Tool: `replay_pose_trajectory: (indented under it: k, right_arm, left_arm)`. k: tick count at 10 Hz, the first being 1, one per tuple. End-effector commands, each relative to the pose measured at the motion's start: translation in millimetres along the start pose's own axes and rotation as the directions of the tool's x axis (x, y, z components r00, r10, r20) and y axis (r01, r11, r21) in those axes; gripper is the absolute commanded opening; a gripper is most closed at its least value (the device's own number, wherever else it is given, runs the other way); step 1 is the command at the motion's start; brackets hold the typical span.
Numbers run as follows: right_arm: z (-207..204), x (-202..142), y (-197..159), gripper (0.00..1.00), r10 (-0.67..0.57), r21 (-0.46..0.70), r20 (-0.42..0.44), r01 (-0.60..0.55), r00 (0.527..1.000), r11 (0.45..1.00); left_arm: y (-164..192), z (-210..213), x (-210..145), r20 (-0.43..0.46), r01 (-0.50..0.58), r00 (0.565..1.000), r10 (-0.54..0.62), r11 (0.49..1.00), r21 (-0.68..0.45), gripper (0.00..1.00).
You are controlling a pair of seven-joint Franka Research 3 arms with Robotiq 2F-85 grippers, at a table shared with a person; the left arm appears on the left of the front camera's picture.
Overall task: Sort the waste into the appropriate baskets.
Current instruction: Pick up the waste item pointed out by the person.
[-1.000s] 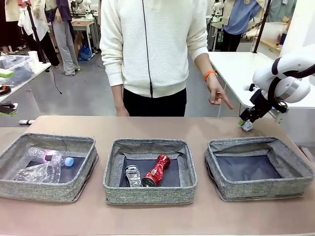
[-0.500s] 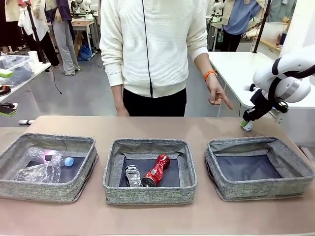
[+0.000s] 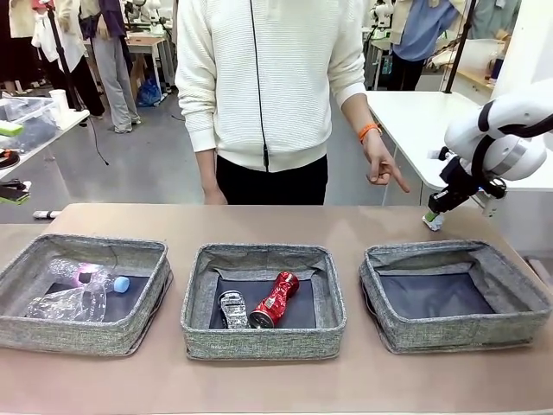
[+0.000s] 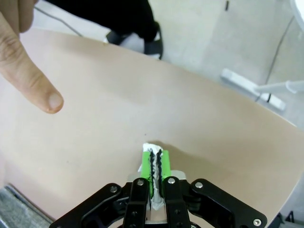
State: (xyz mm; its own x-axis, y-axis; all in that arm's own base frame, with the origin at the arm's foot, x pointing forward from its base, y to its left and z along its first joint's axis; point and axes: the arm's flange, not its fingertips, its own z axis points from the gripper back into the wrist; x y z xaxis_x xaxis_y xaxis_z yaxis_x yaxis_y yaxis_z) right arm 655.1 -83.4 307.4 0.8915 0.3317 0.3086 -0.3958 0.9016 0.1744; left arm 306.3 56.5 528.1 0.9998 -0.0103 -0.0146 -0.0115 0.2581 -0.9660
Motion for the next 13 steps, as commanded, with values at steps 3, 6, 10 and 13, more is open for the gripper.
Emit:
replay_pose_trajectory:
  k: [3,6,10,13]
  right_arm:
    - [11.8,2.5,2.5,0.0,-0.05,-0.007,-0.007,0.05,0.999,0.999]
    - [115.8,7.5,44.9,0.0,-0.394,0.033,-0.066,0.397,0.917,0.917]
    - [200.9,-50.8,135.2,0.0,-0.311,-0.078,0.005,0.31,0.95,0.947]
    - [215.7,-25.6,117.4,0.0,-0.374,-0.04,-0.01,0.373,0.927,0.927]
  left_arm:
    - [-6.3,-1.3,-0.6,-0.002,-0.008,1.0,0.008,1.0,-0.012,1.0]
    - [-6.3,-1.3,-0.6,-0.002,-0.008,1.0,0.008,1.0,-0.012,1.0]
    - [-6.3,-1.3,-0.6,-0.002,-0.008,1.0,0.008,1.0,-0.012,1.0]
    - [-6.3,-1.3,-0.6,-0.002,-0.008,1.0,0.008,1.0,-0.012,1.0]
